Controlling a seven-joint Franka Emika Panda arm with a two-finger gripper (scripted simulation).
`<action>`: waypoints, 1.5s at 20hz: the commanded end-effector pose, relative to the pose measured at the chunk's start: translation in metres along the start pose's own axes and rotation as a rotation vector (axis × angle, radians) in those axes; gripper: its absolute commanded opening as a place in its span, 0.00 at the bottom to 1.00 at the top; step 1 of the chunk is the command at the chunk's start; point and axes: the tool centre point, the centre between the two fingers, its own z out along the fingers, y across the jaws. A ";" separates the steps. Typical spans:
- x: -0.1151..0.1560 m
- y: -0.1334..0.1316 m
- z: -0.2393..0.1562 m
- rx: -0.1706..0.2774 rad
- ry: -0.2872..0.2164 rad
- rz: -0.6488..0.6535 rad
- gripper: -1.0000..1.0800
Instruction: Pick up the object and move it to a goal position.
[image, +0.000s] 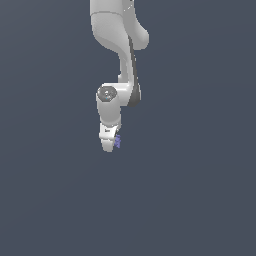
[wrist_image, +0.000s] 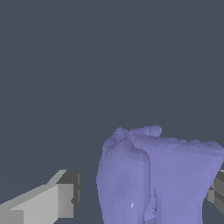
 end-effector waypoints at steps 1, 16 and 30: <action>0.000 0.001 0.001 -0.001 0.000 0.000 0.00; 0.001 0.001 -0.006 -0.003 0.000 0.000 0.00; 0.018 -0.001 -0.097 -0.002 -0.001 -0.002 0.00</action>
